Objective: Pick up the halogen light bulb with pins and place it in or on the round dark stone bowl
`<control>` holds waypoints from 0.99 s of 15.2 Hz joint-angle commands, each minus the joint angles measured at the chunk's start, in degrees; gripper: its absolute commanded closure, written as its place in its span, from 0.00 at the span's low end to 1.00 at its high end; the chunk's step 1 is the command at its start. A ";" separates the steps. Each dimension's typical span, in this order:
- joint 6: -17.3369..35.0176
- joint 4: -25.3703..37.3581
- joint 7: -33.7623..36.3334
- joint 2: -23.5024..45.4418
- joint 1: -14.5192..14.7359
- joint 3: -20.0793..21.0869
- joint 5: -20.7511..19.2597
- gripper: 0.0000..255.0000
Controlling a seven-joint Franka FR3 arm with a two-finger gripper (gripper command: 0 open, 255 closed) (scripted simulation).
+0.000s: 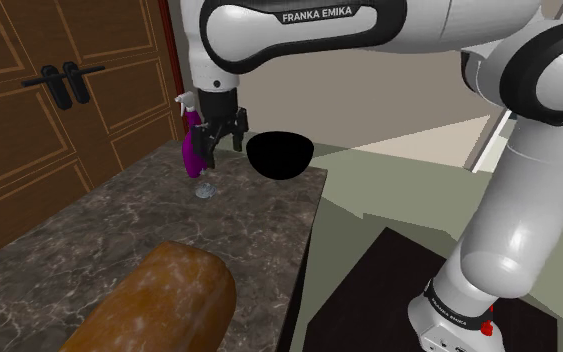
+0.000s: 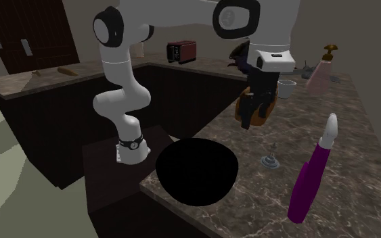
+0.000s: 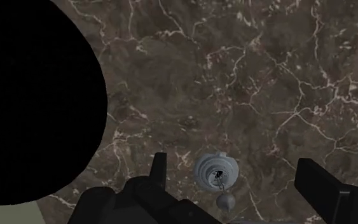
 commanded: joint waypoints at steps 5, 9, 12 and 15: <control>2.54 8.56 -2.82 12.48 2.76 0.27 -6.09 0.00; 5.58 5.56 -2.68 12.54 2.53 0.14 -6.19 0.00; 7.80 3.51 -2.54 12.75 2.40 0.04 -6.36 0.00; 8.22 3.14 -2.50 12.80 2.39 0.02 -6.40 0.00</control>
